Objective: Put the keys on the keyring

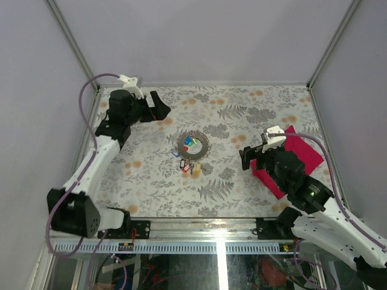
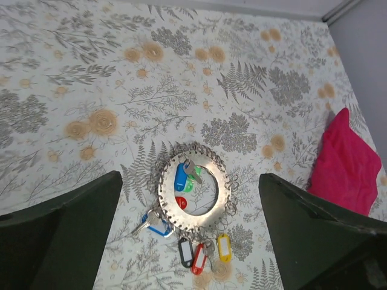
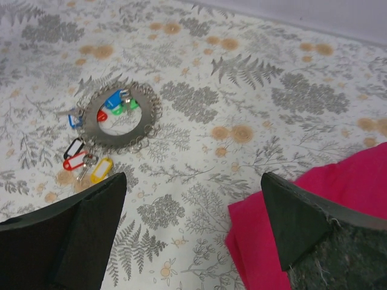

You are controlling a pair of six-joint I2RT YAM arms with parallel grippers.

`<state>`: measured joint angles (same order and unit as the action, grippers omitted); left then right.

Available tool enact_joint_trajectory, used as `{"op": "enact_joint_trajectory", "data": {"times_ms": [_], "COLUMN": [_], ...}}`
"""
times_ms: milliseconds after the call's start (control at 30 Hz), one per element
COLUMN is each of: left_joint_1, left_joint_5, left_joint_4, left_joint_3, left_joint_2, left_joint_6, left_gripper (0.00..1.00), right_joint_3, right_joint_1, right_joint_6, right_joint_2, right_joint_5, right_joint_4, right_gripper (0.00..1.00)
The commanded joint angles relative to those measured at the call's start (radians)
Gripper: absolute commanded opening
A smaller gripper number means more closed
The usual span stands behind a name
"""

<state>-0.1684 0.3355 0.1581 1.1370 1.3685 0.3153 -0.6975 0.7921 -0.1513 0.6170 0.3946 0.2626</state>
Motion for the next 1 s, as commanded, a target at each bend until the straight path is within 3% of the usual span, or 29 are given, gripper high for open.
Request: {"op": "enact_joint_trajectory", "data": {"times_ms": [0, 300, 467, 967], "left_joint_1": [-0.001, -0.002, -0.002, -0.002], "left_joint_5": [-0.224, -0.381, -0.594, -0.641], "left_joint_4": [0.089, 0.224, 0.229, 0.233], "left_joint_3": [-0.081, -0.292, -0.432, -0.491], "left_joint_2": [-0.182, -0.646, -0.882, -0.892], "left_joint_6": [0.048, 0.041, 0.101, 0.117], "left_gripper": [1.0, 1.0, 1.0, 1.0], "right_joint_3": [-0.077, -0.032, 0.023, 0.017], "right_joint_1": [0.002, 0.001, 0.002, 0.002], "right_joint_6": [0.035, 0.018, -0.036, -0.079], "right_joint_2": [-0.052, -0.177, -0.219, -0.175], "right_joint_5": [0.118, 0.127, 0.176, 0.271], "right_joint_4": [0.001, 0.001, -0.001, 0.039], "right_gripper": [0.99, 0.99, 0.99, 0.99]}}
